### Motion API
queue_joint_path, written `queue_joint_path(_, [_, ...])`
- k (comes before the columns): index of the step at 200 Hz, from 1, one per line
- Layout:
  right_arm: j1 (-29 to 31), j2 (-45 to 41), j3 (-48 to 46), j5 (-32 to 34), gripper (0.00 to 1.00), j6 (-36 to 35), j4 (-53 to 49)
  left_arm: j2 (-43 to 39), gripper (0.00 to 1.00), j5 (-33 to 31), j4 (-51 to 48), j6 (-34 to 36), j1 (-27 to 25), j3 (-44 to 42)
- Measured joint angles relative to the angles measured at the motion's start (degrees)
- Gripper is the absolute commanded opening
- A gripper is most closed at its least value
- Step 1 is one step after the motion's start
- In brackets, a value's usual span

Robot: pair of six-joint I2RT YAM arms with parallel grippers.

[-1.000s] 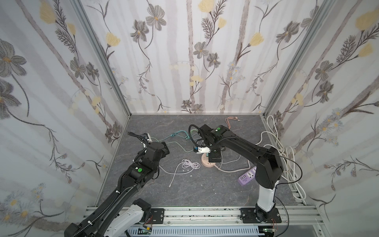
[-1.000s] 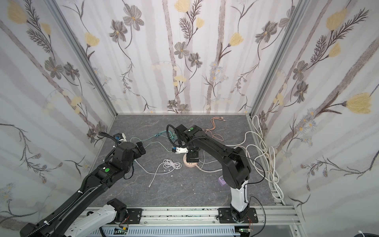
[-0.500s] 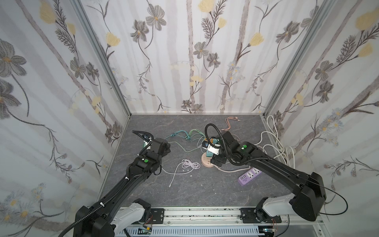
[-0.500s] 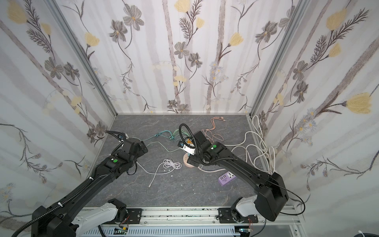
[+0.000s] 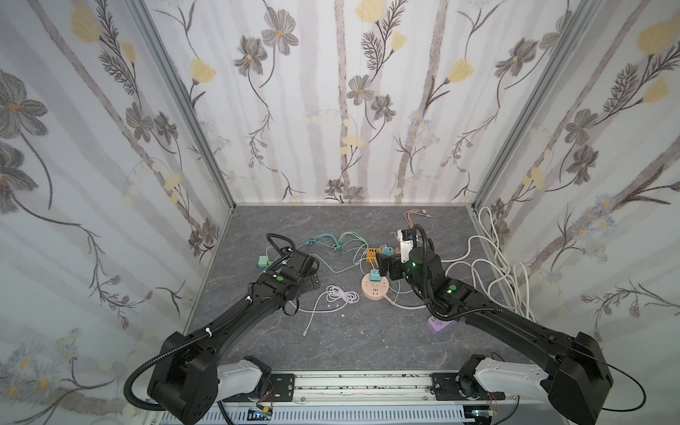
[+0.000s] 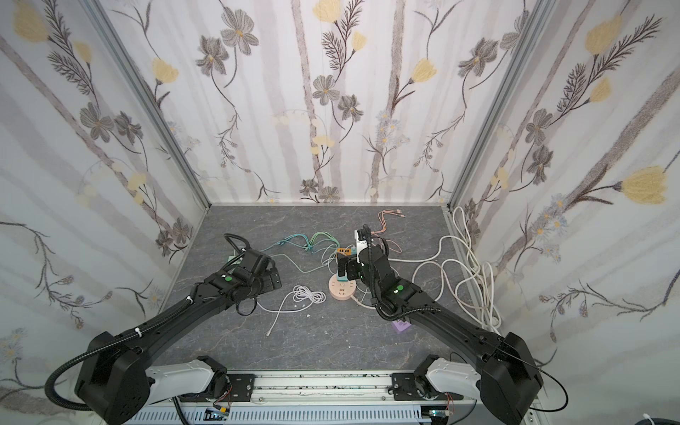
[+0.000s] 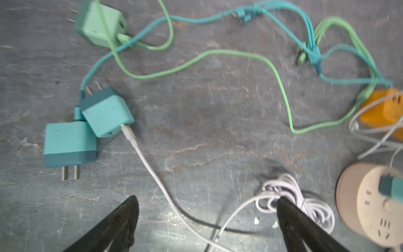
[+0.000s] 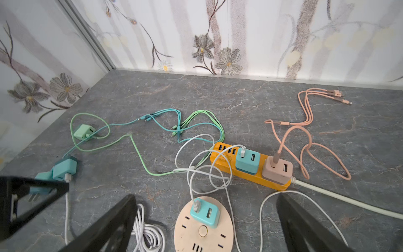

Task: Insert the plug
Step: 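Raise the right gripper while the left gripper reaches toward the white cable coil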

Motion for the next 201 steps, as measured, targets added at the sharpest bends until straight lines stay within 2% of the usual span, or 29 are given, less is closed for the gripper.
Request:
queue_joint_path(44, [-0.1, -1.8, -0.9, 4.6, 0.99, 3.2, 0.0, 10.1, 1.00, 4.5, -2.9, 7.8, -8.7, 4.4])
queue_joint_path(72, [-0.3, -2.4, -1.5, 6.6, 0.99, 3.8, 0.0, 19.6, 0.98, 3.1, -4.7, 11.8, -11.3, 9.5])
queue_joint_path(92, [-0.4, -3.0, -1.7, 7.4, 0.99, 3.9, -0.2, 25.9, 0.94, 0.7, -5.9, 14.0, -12.6, 13.3])
queue_joint_path(106, [-0.5, -3.4, -2.0, 8.0, 0.99, 4.1, -0.3, 29.5, 0.81, -0.6, -6.4, 14.6, -12.9, 15.0])
queue_joint_path(127, [-0.5, -4.0, -2.7, 8.6, 0.99, 4.3, -0.5, 31.7, 0.52, -1.2, -5.9, 15.9, -12.9, 16.9])
queue_joint_path(169, [-0.5, -4.9, -3.4, 9.3, 0.99, 4.3, -1.1, 32.0, 0.09, 3.5, -5.1, 16.6, -14.5, 18.0])
queue_joint_path(187, [-0.5, -5.7, -3.8, 9.4, 0.99, 4.3, -1.7, 30.6, 0.00, 7.5, -5.2, 17.0, -17.2, 19.6])
queue_joint_path(201, [-0.5, -6.7, -4.6, 9.4, 0.99, 4.3, -1.7, 28.7, 0.00, 9.0, -4.5, 17.1, -19.2, 20.2])
